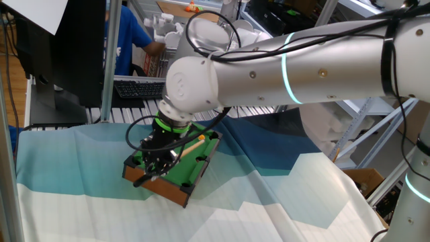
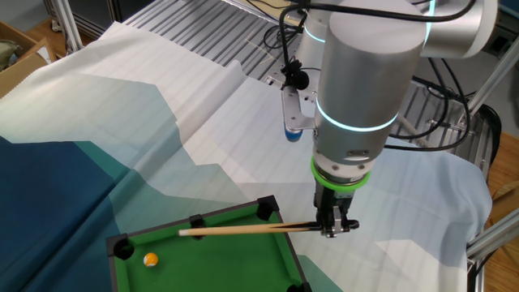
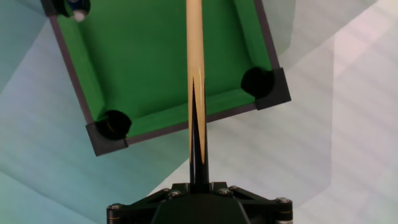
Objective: Hit the pool ball
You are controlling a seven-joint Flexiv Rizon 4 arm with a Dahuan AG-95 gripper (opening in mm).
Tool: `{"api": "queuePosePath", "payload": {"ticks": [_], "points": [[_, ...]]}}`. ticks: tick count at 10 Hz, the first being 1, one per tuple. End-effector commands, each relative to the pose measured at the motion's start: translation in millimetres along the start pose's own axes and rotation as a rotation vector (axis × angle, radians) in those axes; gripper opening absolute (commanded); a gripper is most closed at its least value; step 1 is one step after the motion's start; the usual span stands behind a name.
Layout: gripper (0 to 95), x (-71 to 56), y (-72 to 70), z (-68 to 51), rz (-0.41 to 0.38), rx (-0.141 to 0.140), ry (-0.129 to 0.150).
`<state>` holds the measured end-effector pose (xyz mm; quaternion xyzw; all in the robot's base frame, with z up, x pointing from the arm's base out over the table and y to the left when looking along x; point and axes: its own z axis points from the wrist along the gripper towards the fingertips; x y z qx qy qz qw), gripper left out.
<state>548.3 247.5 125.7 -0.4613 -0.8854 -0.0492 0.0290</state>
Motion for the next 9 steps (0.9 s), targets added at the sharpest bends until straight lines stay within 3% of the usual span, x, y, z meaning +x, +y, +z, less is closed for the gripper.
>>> {"api": "queuePosePath", "payload": {"ticks": [1, 2, 7, 9], "points": [[0.0, -0.7, 0.7, 0.3, -0.015, 0.029, -0.04], [0.0, -0.7, 0.7, 0.3, -0.013, 0.035, -0.045], [0.0, -0.7, 0.7, 0.3, -0.023, -0.008, 0.011], [0.0, -0.7, 0.7, 0.3, -0.023, -0.022, 0.01]]}}
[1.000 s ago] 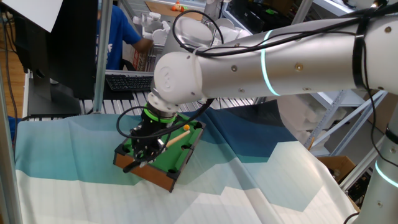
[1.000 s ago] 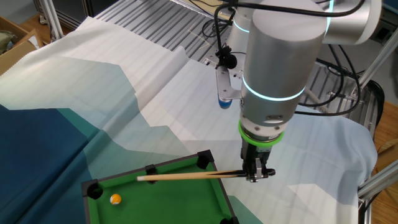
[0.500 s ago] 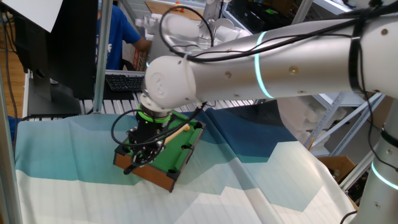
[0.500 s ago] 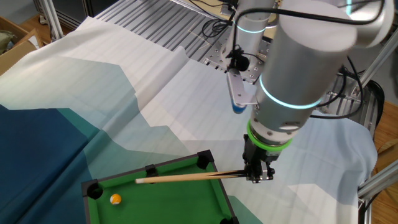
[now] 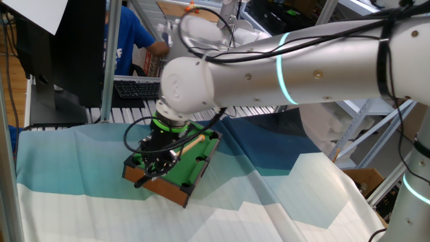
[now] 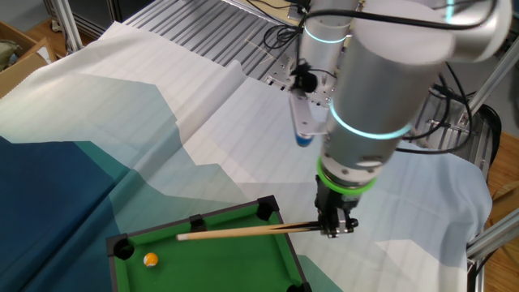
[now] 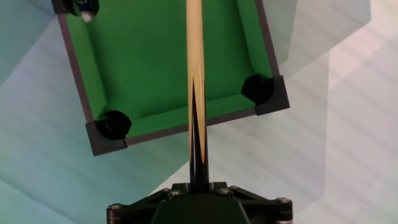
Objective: Hit the pool ball
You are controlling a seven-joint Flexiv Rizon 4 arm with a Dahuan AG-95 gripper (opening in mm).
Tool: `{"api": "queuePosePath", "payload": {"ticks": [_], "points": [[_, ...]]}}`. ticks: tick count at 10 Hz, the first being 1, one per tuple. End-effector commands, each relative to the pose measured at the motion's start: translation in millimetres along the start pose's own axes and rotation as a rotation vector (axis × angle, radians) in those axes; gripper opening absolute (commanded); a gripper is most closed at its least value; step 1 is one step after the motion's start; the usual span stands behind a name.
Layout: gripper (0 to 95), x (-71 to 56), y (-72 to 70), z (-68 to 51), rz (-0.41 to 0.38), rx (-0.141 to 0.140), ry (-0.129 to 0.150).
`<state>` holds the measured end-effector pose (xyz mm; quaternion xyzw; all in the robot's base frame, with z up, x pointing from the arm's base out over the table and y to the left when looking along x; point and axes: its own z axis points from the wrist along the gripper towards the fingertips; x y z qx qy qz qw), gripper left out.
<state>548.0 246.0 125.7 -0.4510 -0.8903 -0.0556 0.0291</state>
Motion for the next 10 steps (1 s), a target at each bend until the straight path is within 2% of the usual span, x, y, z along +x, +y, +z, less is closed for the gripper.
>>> {"api": "queuePosePath", "payload": {"ticks": [1, 3, 5, 8, 10], "points": [[0.0, 0.4, 1.8, 0.6, 0.0, -0.018, 0.01], [0.0, 0.4, 1.8, 0.6, -0.001, -0.02, 0.021], [0.0, 0.5, 1.8, -0.7, 0.023, -0.003, 0.008], [0.0, 4.4, 5.3, -7.0, 0.074, -0.002, 0.02], [0.0, 17.1, 19.3, -10.4, 0.162, 0.001, 0.031]]}}
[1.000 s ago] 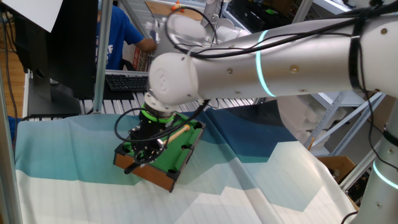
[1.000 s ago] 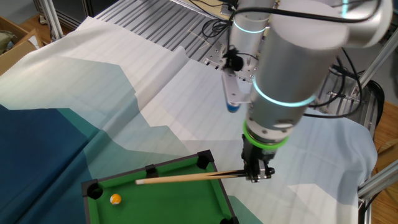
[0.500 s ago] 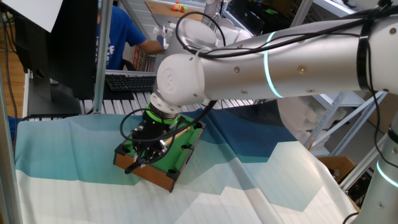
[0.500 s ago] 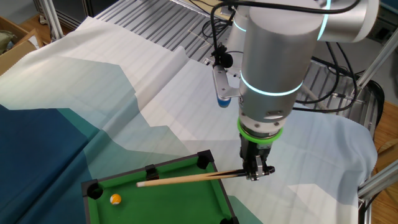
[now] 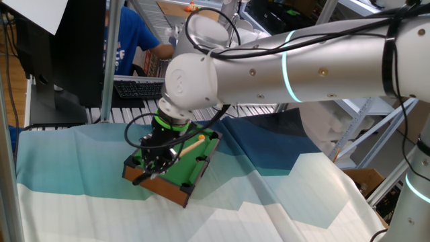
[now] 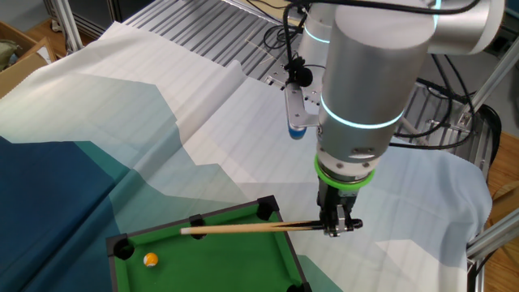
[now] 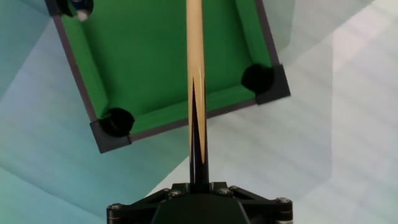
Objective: Hit the pool ball
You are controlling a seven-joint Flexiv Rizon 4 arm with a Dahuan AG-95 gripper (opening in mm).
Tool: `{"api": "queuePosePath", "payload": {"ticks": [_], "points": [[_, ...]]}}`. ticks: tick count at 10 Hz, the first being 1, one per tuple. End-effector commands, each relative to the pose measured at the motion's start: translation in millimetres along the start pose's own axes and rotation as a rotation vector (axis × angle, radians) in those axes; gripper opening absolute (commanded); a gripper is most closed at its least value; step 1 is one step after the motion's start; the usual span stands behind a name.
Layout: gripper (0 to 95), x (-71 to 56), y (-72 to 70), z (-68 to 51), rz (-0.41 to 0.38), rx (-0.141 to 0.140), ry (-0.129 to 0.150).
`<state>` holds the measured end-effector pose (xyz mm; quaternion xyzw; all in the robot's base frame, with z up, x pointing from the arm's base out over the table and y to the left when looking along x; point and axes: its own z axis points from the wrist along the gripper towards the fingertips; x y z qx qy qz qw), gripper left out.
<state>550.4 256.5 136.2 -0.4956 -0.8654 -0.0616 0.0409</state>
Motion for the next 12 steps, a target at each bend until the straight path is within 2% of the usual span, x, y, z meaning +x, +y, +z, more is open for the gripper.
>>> {"api": "queuePosePath", "payload": {"ticks": [1, 2, 5, 7, 10, 12], "points": [[0.0, 17.4, 16.2, -3.3, 0.093, 0.01, 0.009], [0.0, 24.9, 25.6, -4.6, 0.118, 0.021, 0.011], [0.0, 35.8, 51.5, 0.8, 0.192, 0.019, 0.003], [0.0, 35.7, 68.9, 2.1, 0.233, 0.021, 0.003], [0.0, 17.2, 95.0, 9.7, 0.245, 0.022, 0.002], [0.0, 4.5, 108.3, 7.9, 0.232, 0.025, 0.009]]}}
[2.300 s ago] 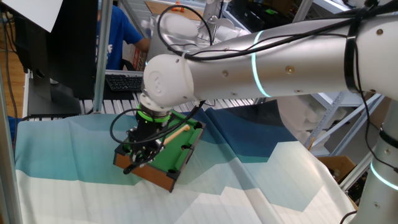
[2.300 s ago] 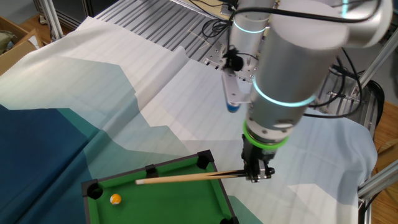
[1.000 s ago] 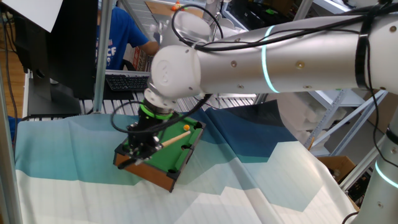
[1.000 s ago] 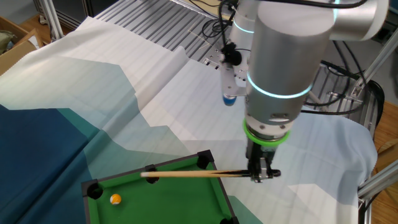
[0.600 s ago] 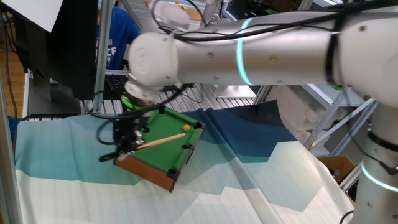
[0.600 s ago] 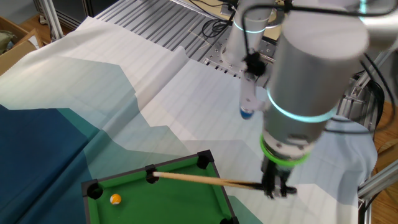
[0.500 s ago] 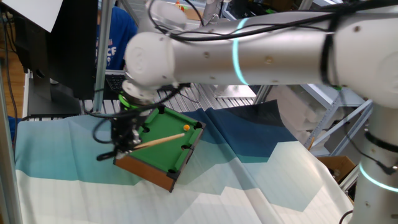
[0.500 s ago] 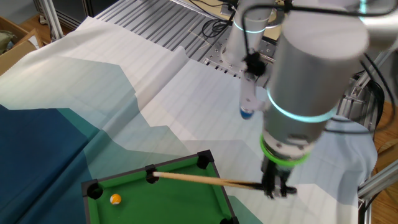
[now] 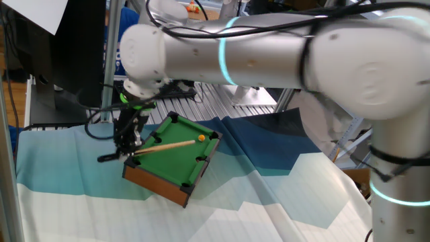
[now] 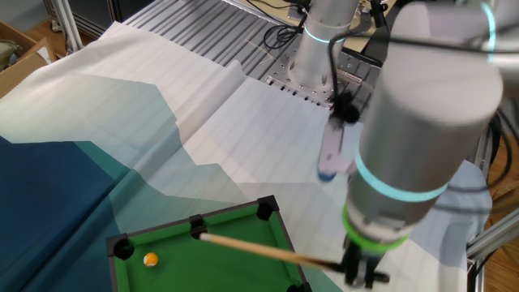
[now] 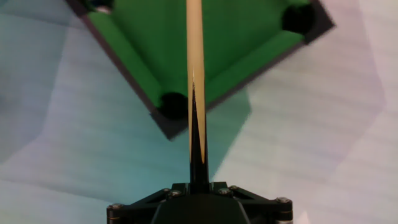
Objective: Hit the pool ball
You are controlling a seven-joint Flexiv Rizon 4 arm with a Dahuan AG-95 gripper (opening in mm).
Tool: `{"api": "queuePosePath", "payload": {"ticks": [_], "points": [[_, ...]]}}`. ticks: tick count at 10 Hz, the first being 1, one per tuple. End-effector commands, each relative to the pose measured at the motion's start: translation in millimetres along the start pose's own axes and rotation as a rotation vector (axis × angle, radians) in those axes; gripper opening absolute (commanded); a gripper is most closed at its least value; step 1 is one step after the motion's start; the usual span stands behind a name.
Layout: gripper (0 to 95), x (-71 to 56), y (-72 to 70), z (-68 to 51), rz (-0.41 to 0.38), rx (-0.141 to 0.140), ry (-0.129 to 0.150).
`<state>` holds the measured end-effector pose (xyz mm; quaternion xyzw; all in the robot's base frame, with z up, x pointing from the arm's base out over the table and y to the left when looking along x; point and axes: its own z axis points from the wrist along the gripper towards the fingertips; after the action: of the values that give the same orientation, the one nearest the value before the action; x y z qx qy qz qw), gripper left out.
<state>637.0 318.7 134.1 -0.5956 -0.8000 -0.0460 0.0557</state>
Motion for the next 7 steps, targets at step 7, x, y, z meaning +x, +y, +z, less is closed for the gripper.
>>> {"api": "queuePosePath", "payload": {"ticks": [7], "points": [[0.0, -14.3, 17.7, 6.4, 0.051, -0.011, 0.001]]}}
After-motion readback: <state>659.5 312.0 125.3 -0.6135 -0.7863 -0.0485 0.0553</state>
